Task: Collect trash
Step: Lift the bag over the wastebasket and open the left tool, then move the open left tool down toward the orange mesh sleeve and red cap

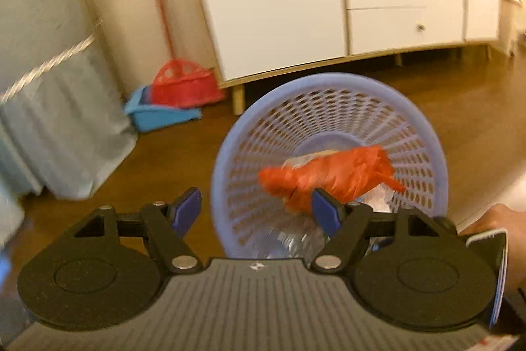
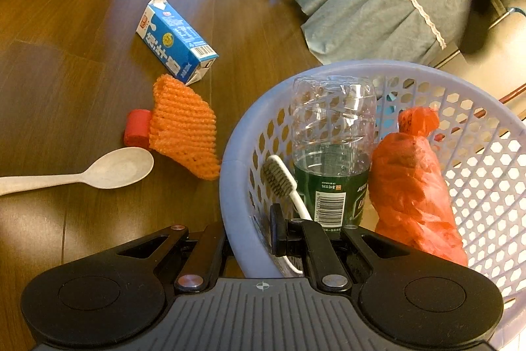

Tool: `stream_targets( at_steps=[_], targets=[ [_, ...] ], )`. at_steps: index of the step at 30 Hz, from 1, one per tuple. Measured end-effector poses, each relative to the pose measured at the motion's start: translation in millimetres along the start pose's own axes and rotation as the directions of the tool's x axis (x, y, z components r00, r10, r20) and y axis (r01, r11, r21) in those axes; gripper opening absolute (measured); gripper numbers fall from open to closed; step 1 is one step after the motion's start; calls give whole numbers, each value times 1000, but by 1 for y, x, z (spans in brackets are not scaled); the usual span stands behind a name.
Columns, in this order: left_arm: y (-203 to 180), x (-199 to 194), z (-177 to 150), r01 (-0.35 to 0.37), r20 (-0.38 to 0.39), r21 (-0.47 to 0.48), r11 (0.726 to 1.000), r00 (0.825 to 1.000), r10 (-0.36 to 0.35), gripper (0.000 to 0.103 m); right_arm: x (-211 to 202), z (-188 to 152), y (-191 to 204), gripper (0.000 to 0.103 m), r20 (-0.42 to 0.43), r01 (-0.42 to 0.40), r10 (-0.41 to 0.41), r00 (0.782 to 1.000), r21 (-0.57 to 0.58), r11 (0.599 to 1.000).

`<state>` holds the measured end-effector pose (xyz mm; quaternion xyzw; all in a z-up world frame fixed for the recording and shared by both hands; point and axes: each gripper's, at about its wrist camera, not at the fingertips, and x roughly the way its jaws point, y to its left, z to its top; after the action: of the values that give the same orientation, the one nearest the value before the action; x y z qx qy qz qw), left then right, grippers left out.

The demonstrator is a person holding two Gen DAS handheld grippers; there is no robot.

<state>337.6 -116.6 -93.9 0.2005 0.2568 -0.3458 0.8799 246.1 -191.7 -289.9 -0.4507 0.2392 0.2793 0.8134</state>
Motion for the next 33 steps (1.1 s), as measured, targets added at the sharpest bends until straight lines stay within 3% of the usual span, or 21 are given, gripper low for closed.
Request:
stream_targets(
  at_steps=[5,10,15,17,22,33],
  targets=[
    [41,-21,-35,-75,-51,-148,986,996,69,71,0,0,0,4,-1,-1,1,1000,-2,1000],
    [69,-44,-80,-155,-127,-213,965,983,130,71,0,0,0,4,-2,-1,1,1000,-4,1000],
    [77,-54,-125,-206,-178,-324,924,972,154,70,0,1,0,4,-4,-1,1,1000,-5,1000],
    [73,-50,-141,-188,-202,-354,916,972,121,70,0,0,1,4,-4,-1,1,1000,-5,1000],
    [46,-41,-168,-140,-233,-329,934,970,63,61,1,0,1,4,-4,-2,2,1000,-9,1000],
    [-9,10,-177,-57,-258,-258,964,966,-12,49,1,-1,2,4,-3,-2,2,1000,-7,1000]
  ],
)
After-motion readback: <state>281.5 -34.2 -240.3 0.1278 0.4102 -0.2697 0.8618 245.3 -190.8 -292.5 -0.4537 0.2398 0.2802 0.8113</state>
